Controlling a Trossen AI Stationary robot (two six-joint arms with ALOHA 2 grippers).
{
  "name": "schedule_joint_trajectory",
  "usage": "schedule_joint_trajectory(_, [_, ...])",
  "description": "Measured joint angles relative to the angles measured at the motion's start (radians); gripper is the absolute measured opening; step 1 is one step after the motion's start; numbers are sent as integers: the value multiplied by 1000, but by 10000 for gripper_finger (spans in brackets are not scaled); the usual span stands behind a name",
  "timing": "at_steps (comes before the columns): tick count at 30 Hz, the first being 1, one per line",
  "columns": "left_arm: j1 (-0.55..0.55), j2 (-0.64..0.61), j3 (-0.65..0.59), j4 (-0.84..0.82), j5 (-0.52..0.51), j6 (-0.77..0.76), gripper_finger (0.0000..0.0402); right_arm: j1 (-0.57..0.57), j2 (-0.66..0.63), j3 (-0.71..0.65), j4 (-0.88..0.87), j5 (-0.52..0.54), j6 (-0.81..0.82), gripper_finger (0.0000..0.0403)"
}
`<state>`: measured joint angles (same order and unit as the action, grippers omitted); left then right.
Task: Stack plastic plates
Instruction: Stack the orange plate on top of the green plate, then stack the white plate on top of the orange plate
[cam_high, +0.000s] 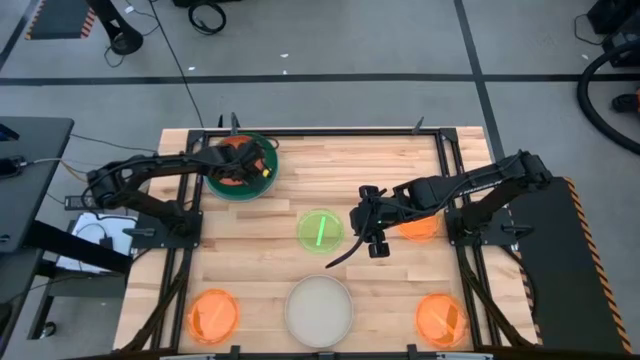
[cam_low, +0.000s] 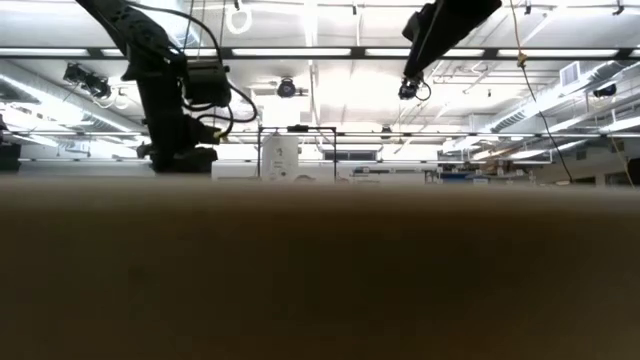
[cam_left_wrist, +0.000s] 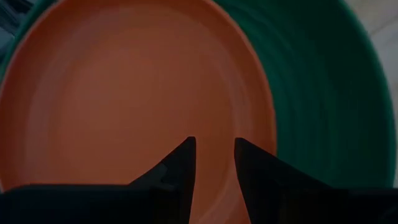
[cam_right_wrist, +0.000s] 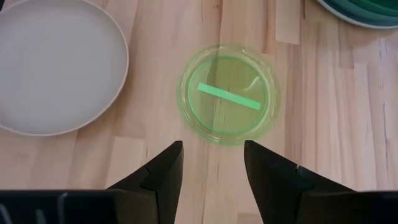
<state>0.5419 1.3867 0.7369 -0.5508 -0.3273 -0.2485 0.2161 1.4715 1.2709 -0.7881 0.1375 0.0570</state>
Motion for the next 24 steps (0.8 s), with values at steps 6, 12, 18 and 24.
schedule_joint_trajectory(6, [-46, 1, 0, 36, 37, -2, 118, 0, 0, 0, 2, 0, 0, 180])
schedule_joint_trajectory(12, [-74, 1, 0, 43, 38, 4, 118, 0, 0, 0, 2, 0, -4, 180])
schedule_joint_trajectory(18, [-59, -26, 8, 32, 35, 10, 118, 0, 0, 0, 1, 0, -5, 180])
schedule_joint_trajectory(24, [-53, -82, 37, 52, 33, 24, 118, 0, 0, 0, 2, 0, -7, 180])
